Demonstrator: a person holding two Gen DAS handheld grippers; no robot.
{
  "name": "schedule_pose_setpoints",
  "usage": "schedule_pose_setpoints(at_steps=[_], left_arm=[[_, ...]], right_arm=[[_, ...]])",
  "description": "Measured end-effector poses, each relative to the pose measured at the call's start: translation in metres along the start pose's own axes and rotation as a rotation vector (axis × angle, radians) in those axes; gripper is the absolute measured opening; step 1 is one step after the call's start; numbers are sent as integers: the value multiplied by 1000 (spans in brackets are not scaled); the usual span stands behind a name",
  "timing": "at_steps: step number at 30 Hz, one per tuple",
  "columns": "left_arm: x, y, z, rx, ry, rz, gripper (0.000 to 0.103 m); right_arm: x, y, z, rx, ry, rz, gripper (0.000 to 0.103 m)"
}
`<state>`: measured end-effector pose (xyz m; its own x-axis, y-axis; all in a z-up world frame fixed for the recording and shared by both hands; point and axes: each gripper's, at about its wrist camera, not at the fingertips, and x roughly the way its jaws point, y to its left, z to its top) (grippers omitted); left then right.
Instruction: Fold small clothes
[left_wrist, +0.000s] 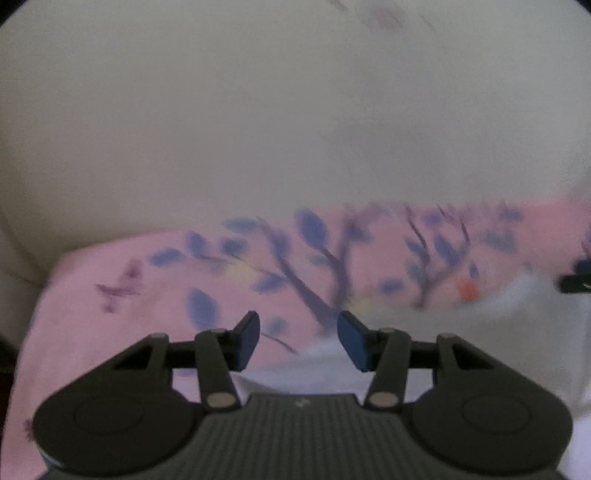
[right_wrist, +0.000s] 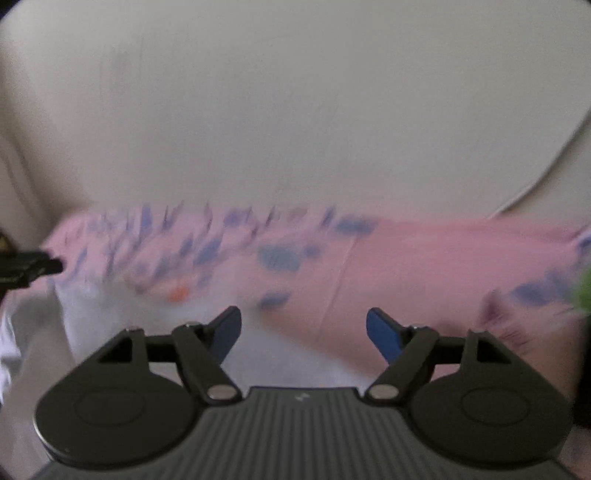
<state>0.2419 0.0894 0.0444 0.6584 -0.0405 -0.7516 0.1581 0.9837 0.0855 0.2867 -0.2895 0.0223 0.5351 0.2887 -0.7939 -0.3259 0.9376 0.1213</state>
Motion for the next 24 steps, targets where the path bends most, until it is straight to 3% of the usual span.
schedule_pose_setpoints(at_steps=[1, 3, 4, 5, 8, 12, 14, 16, 17, 18, 20, 21, 24], left_arm=[[9, -9, -2, 44, 11, 5, 48], [29, -28, -7, 125, 25, 22, 42], [34, -37, -11, 160, 21, 35, 18], [38, -44, -12, 201, 12, 48, 6], [33, -56, -6, 246, -13, 115, 3], [39, -60, 29, 179, -94, 182, 3], [48, -66, 37, 159, -117, 236, 4], [63, -72, 36, 153, -54, 284, 8], [68, -75, 33, 179, -10, 292, 9], [68, -75, 29, 202, 16, 301, 9], [44, -69, 21, 203, -19, 306, 9], [26, -62, 18, 187, -43, 296, 9], [-45, -33, 0, 88, -114, 197, 14]], right_arm=[[1, 6, -2, -42, -3, -6, 75], [1, 20, -5, -141, -4, 1, 60], [0, 24, -4, -168, -6, 5, 10], [-3, 27, -3, -177, -3, 28, 0], [-17, 33, 6, -212, -112, -53, 0], [-14, 20, 39, -74, -223, -114, 0], [4, 18, 41, -47, -184, -166, 0], [24, 14, 37, -30, -65, -194, 0], [22, 13, 33, -32, -49, -214, 0], [10, 10, 30, -24, -67, -210, 1], [-33, -4, 21, 40, -154, -144, 23], [-59, -13, 13, 76, -198, -113, 27], [-136, -35, -30, 142, -263, -72, 29]])
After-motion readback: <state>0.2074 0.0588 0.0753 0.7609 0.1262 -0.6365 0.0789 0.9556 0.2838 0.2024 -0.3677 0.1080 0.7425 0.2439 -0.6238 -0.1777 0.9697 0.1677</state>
